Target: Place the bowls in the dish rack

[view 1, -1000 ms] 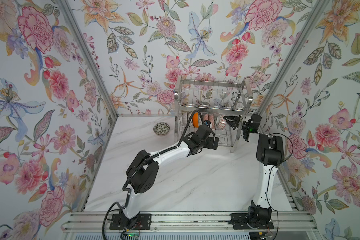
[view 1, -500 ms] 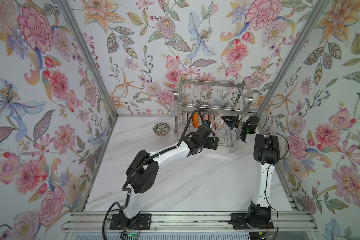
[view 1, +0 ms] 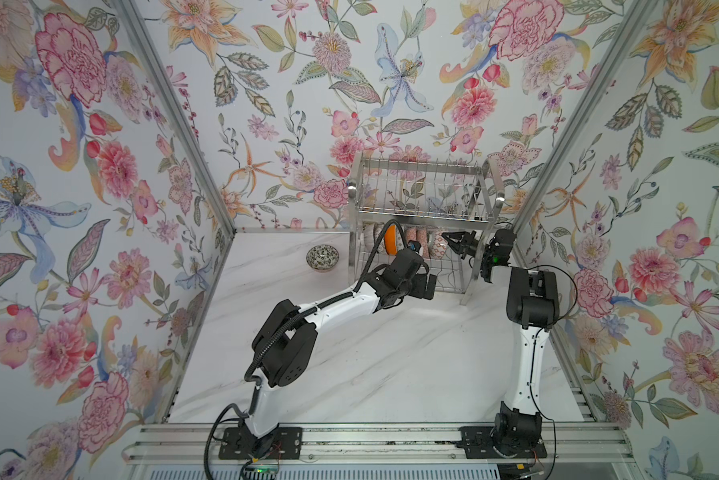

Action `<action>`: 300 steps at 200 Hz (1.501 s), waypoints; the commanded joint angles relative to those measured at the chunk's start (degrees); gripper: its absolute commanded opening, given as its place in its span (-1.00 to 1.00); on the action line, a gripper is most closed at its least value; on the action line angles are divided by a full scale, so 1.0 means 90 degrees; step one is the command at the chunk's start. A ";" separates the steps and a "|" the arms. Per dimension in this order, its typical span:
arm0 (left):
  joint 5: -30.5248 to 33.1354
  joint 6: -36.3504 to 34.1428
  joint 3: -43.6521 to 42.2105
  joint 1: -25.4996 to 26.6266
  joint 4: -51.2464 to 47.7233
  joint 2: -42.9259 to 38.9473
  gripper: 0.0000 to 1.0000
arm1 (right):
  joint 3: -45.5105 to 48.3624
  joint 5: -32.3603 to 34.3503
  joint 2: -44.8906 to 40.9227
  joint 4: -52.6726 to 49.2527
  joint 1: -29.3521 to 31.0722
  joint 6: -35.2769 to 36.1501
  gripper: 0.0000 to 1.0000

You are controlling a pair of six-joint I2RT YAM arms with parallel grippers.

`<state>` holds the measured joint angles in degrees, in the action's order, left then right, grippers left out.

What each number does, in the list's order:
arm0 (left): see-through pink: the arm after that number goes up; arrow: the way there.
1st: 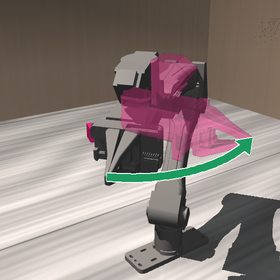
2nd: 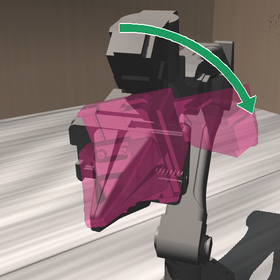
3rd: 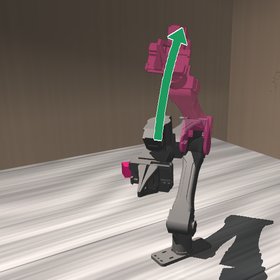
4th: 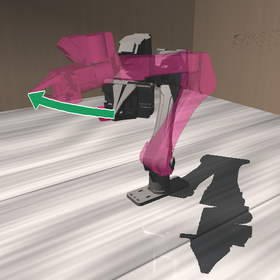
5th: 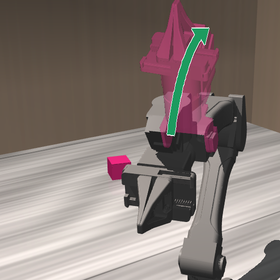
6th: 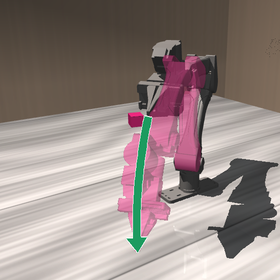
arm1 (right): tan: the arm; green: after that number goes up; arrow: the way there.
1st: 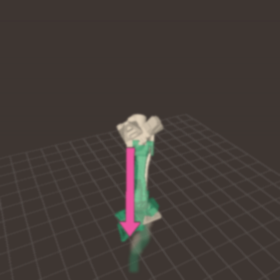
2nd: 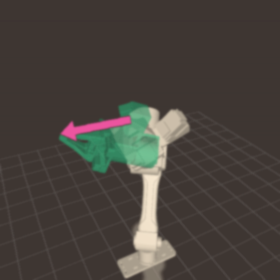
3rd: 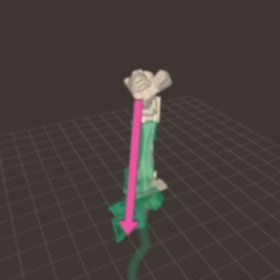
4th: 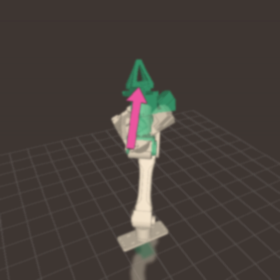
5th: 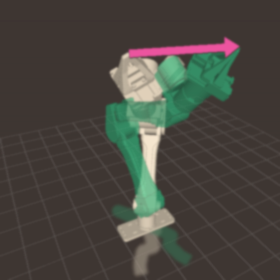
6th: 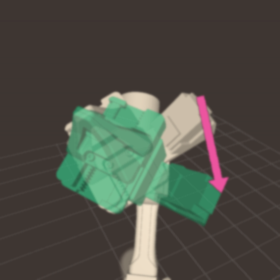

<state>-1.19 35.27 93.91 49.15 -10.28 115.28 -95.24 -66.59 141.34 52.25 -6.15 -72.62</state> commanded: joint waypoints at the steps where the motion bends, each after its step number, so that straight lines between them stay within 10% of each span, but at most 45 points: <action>1: 0.0073 -0.0119 0.0156 -0.0042 -0.0108 -0.0066 0.99 | -0.0072 -0.0014 -0.0251 -0.0243 0.0021 0.0286 -0.46; 114: 0.0255 -0.0100 -0.0516 -0.0077 0.0116 -0.0680 0.99 | 0.1041 0.0715 -0.1895 -0.1344 -0.0581 0.1282 0.00; 174: 0.0541 -0.0099 -0.1571 -0.0118 0.0350 -0.1609 0.99 | 0.1709 0.3280 -0.3823 -0.5253 -0.0996 0.4024 0.52; 215: 0.0973 -0.0255 -0.2627 -0.0347 0.0254 -0.2761 0.99 | 0.2301 0.4888 -0.4853 -0.6418 -0.0989 0.4527 0.99; 263: 0.0630 -0.0025 -0.3903 -0.2057 0.0267 -0.4251 0.99 | 0.3570 0.5972 -0.6485 -0.6869 -0.0908 0.4694 0.98; 300: -0.0777 0.0602 -0.3912 -0.3765 0.0895 -0.3464 0.99 | 0.4330 0.6496 -0.7929 -0.7182 -0.0777 0.4917 0.98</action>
<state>1.10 36.18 59.37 21.61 -5.65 78.22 -59.05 -13.37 76.64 -9.76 -14.04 -31.20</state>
